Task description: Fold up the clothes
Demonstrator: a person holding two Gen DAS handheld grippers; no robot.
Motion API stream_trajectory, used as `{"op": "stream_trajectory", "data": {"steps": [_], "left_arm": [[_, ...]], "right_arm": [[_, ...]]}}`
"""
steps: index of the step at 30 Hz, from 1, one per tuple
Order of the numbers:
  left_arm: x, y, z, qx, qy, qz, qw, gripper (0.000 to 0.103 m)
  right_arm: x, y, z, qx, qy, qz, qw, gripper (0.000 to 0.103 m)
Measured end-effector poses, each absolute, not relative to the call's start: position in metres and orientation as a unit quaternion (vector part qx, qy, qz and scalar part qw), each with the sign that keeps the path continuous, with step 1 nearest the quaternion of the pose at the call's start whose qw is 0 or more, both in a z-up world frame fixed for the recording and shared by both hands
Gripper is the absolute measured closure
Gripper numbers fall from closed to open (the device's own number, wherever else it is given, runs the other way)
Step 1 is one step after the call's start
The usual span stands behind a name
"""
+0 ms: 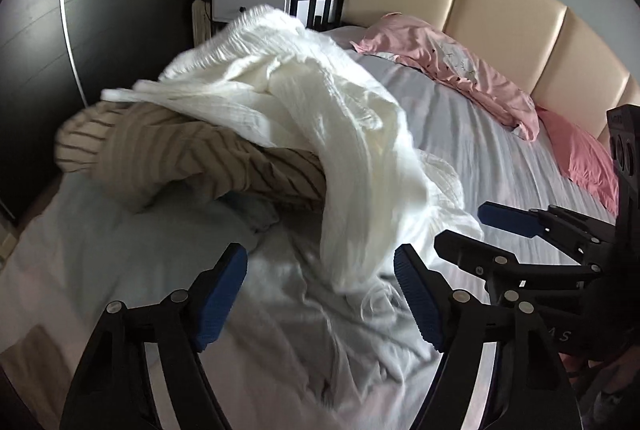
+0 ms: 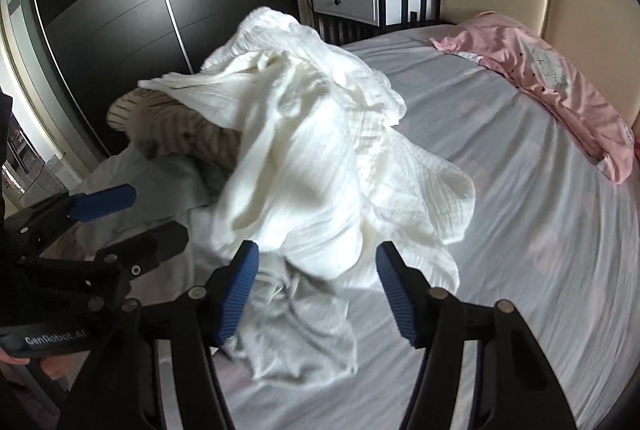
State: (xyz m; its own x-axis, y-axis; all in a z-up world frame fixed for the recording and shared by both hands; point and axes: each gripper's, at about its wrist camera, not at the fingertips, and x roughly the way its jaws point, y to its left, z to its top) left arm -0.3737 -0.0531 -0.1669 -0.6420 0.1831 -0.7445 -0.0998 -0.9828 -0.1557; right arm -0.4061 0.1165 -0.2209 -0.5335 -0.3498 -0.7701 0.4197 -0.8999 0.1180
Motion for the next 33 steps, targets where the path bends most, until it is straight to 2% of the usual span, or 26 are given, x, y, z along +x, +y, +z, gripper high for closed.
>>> {"op": "stream_trajectory", "data": {"steps": [2,4,5,6,8,9,10,13,23,28,33], "left_arm": [[-0.385,-0.051,-0.175,-0.414,-0.057,0.904,0.087,0.028],[-0.394,-0.051,-0.183,-0.422,-0.066,0.9,0.092,0.041],[-0.398,-0.05,-0.187,-0.426,-0.071,0.897,0.094,0.044],[-0.403,-0.05,-0.191,-0.43,-0.076,0.894,0.097,0.051],[-0.408,-0.047,-0.196,-0.437,-0.082,0.89,0.098,0.06],[-0.408,-0.045,-0.197,-0.436,-0.082,0.891,0.1,0.07],[-0.408,-0.042,-0.196,-0.436,-0.079,0.891,0.101,0.079],[-0.406,-0.033,-0.192,-0.435,-0.077,0.89,0.111,0.094],[-0.338,0.007,-0.133,-0.404,-0.079,0.897,0.162,0.097],[-0.278,0.03,-0.101,-0.395,-0.084,0.893,0.197,0.097],[-0.22,0.068,-0.077,-0.404,-0.082,0.883,0.225,0.097]], "right_arm": [[-0.42,0.117,-0.23,0.43,0.034,-0.873,0.229,0.044],[-0.43,0.114,-0.238,0.431,0.036,-0.871,0.234,0.045],[-0.434,0.113,-0.241,0.431,0.034,-0.87,0.239,0.053],[-0.436,0.112,-0.243,0.433,0.03,-0.868,0.241,0.067],[-0.44,0.11,-0.247,0.439,0.021,-0.864,0.245,0.084],[-0.441,0.109,-0.249,0.443,0.016,-0.862,0.246,0.093],[-0.443,0.108,-0.25,0.446,0.011,-0.86,0.248,0.096],[-0.435,0.114,-0.242,0.436,0.006,-0.868,0.236,0.099],[-0.357,0.153,-0.165,0.381,0.013,-0.899,0.218,0.1],[-0.29,0.185,-0.126,0.362,0.005,-0.909,0.208,0.1],[-0.214,0.234,-0.11,0.364,-0.02,-0.917,0.163,0.1]]}}
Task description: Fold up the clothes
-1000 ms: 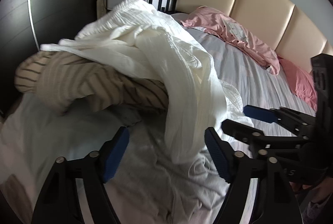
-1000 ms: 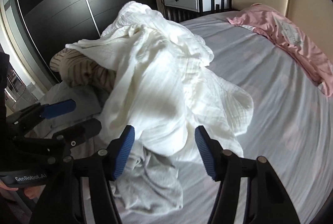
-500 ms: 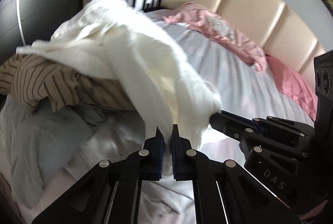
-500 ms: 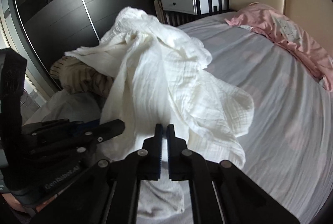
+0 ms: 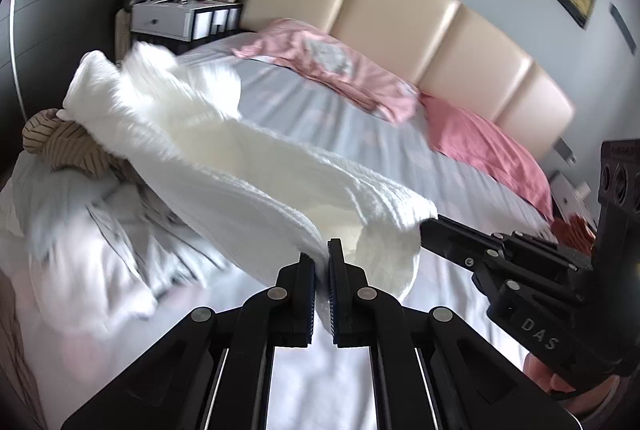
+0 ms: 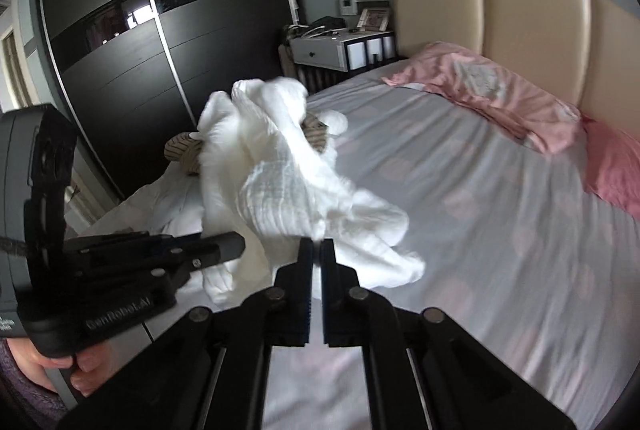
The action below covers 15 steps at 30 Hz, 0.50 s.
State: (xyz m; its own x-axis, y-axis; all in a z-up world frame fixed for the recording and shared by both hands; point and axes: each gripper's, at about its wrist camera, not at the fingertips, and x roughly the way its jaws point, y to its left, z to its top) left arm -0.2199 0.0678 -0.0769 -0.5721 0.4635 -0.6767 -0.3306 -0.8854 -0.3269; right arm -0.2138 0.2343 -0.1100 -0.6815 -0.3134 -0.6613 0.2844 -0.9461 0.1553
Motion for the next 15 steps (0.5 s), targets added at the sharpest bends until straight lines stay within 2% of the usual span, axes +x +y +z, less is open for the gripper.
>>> {"op": "stream_trajectory", "data": {"steps": [5,11,15], "left_arm": [[-0.159,0.125,-0.076,-0.428,-0.089,0.852,0.287,0.097],[-0.094,0.203,-0.086,-0.467,-0.056,0.808,0.355,0.097],[-0.07,0.23,-0.091,-0.477,-0.03,0.795,0.374,0.09]], "right_arm": [[-0.136,0.303,-0.106,0.363,-0.092,-0.923,0.091,0.1],[-0.053,0.39,-0.102,0.377,-0.15,-0.914,-0.018,0.1],[-0.009,0.422,-0.114,0.404,-0.158,-0.899,-0.057,0.1]]}}
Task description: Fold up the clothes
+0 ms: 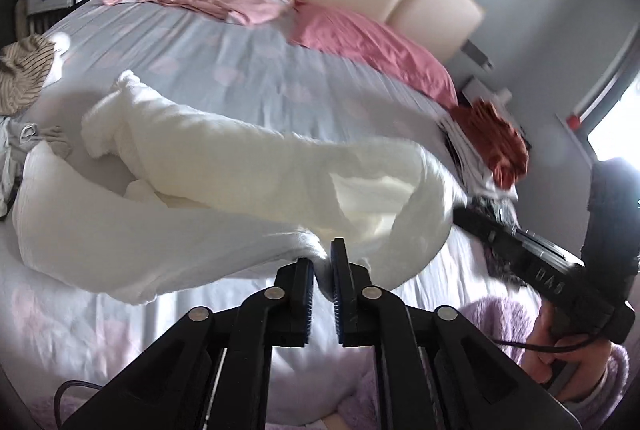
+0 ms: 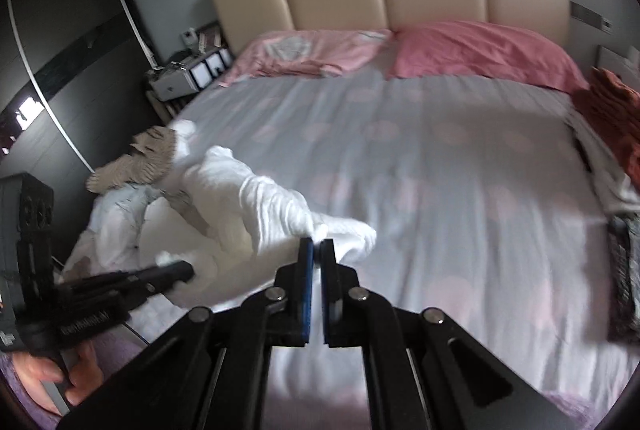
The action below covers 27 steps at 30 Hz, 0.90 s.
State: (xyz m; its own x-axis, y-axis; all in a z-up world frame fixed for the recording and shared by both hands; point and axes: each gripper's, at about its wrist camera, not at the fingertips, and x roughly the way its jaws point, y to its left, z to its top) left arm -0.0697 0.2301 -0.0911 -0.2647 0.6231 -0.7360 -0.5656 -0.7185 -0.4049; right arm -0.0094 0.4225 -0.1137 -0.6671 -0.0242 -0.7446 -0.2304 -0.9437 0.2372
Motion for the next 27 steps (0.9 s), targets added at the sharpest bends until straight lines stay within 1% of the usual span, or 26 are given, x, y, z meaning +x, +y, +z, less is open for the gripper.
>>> {"op": "stream_trajectory", "data": {"steps": [2,3,4,6,7,8,9,10,11,12,13,14,16,20,23,25,27], "left_arm": [[-0.062,0.236,-0.091,-0.474,-0.012,0.799,0.369,0.082],[-0.058,0.239,-0.091,-0.473,-0.004,0.801,0.366,0.071],[-0.056,0.238,-0.089,-0.471,-0.002,0.805,0.362,0.056],[-0.058,0.224,-0.089,-0.459,-0.006,0.819,0.345,0.042],[-0.06,0.218,-0.087,-0.45,-0.007,0.827,0.336,0.037],[-0.066,0.212,-0.083,-0.437,-0.007,0.84,0.323,0.035],[-0.069,0.205,-0.08,-0.427,-0.01,0.849,0.311,0.033],[-0.076,0.199,-0.077,-0.415,-0.019,0.858,0.301,0.031],[-0.084,0.192,-0.075,-0.404,-0.028,0.867,0.29,0.029],[-0.09,0.182,-0.073,-0.397,-0.038,0.873,0.28,0.023],[-0.098,0.174,-0.071,-0.392,-0.047,0.878,0.27,0.022],[-0.11,0.168,-0.071,-0.387,-0.055,0.884,0.256,0.022],[-0.132,0.156,-0.072,-0.379,-0.057,0.893,0.236,0.022],[-0.168,0.132,-0.081,-0.365,-0.065,0.898,0.237,0.022],[-0.194,0.122,-0.088,-0.38,-0.076,0.893,0.228,0.022],[-0.206,0.117,-0.093,-0.385,-0.082,0.89,0.231,0.022],[-0.217,0.113,-0.099,-0.373,-0.071,0.893,0.242,0.022]], "right_arm": [[-0.002,0.425,-0.131,-0.429,0.173,0.885,0.055,0.099],[0.002,0.426,-0.139,-0.441,0.181,0.877,0.054,0.098],[0.005,0.427,-0.148,-0.453,0.188,0.87,0.052,0.097],[0.015,0.43,-0.156,-0.456,0.188,0.868,0.061,0.095],[0.015,0.432,-0.157,-0.456,0.191,0.867,0.063,0.095],[0.015,0.434,-0.158,-0.455,0.194,0.866,0.066,0.093],[0.013,0.436,-0.158,-0.453,0.2,0.866,0.065,0.089],[0.012,0.441,-0.156,-0.451,0.203,0.867,0.061,0.081],[0.012,0.444,-0.155,-0.451,0.2,0.868,0.055,0.076],[0.006,0.443,-0.154,-0.453,0.192,0.869,0.047,0.073],[-0.002,0.441,-0.154,-0.456,0.183,0.87,0.039,0.071],[-0.012,0.438,-0.153,-0.459,0.174,0.871,0.031,0.067],[-0.026,0.435,-0.154,-0.463,0.161,0.872,0.012,0.064],[-0.059,0.422,-0.156,-0.464,0.127,0.877,-0.011,0.064],[-0.086,0.412,-0.16,-0.461,0.096,0.882,-0.012,0.064],[-0.107,0.409,-0.167,-0.467,0.096,0.878,-0.026,0.064],[-0.129,0.408,-0.175,-0.478,0.102,0.872,-0.035,0.064]]}}
